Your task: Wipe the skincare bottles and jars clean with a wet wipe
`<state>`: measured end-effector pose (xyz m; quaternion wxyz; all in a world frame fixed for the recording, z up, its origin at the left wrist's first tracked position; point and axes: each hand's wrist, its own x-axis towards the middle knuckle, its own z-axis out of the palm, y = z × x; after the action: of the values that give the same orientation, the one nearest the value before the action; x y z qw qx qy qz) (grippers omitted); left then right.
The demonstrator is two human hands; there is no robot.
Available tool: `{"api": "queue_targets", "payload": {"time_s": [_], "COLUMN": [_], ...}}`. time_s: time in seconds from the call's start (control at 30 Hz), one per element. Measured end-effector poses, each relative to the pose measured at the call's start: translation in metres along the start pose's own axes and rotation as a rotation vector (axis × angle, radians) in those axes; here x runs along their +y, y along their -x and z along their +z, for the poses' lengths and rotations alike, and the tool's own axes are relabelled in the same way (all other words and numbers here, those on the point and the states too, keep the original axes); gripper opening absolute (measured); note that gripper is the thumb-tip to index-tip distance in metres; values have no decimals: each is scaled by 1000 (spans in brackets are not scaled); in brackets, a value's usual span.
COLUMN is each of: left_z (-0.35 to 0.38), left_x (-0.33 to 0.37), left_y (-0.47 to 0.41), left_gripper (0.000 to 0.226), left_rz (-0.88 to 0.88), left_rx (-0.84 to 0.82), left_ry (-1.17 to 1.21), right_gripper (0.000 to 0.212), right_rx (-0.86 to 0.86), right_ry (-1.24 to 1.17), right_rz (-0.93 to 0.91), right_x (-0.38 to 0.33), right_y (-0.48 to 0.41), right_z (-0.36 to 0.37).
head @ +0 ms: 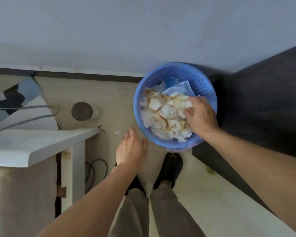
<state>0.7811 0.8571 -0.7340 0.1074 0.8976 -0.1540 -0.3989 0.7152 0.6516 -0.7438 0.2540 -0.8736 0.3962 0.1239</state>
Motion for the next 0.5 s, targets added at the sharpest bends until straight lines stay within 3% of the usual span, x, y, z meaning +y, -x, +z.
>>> {"api": "queue_targets", "payload": {"time_s": [0.17, 0.33, 0.5], "left_z": [27, 31, 4], "left_x": [3, 5, 6], "left_y": [-22, -27, -4], "left_gripper": [39, 34, 31], "left_rz": [-35, -51, -2], "left_rx": [-37, -14, -143], "left_ry": [-21, -78, -233], "right_gripper": [25, 37, 34], "right_rx": [-187, -334, -283], "right_ry": [127, 117, 130], "right_rz": [-41, 2, -15], "right_x": [11, 12, -1], "right_y": [-11, -20, -6], "right_z": [38, 36, 0]}}
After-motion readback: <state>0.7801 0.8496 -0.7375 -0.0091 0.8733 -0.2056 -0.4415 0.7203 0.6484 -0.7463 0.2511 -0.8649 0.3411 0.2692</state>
